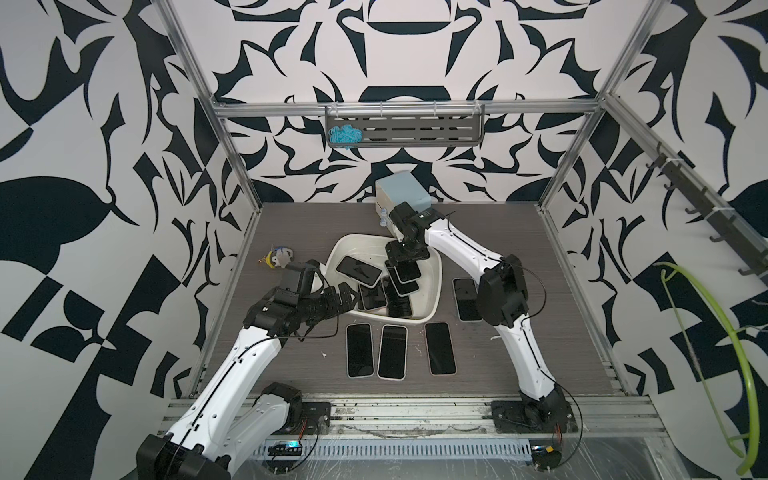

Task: Take the phone out of the storage box
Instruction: Pick up the phone from the storage box, then place the phone at the center of the board.

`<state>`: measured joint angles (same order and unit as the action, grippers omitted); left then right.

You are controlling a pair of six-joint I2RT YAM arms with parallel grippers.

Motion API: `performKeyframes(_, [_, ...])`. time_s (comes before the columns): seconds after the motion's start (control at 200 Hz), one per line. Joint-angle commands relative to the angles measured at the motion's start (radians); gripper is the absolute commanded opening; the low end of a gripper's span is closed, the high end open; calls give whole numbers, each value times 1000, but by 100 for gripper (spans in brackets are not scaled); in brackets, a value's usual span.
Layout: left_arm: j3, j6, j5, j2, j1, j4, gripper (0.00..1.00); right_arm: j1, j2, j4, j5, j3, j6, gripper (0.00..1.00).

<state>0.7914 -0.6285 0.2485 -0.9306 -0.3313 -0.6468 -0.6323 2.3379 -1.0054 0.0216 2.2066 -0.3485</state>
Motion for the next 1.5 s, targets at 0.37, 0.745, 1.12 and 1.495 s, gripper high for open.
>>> performKeyframes(0.37, [-56, -63, 85, -81, -8, 244, 100, 23, -501, 7, -80, -441, -95, 83])
performKeyframes(0.745, [43, -57, 93, -304, -115, 345, 100, 67, -1000, 26, -72, -1160, -266, 83])
performKeyframes(1.12, [76, -46, 94, -303, -116, 301, 100, 34, -945, 104, -3, -1367, -351, 83])
performKeyframes(1.495, [80, -58, 37, -179, -115, 220, 100, -89, -763, 176, -5, -1375, -361, 84])
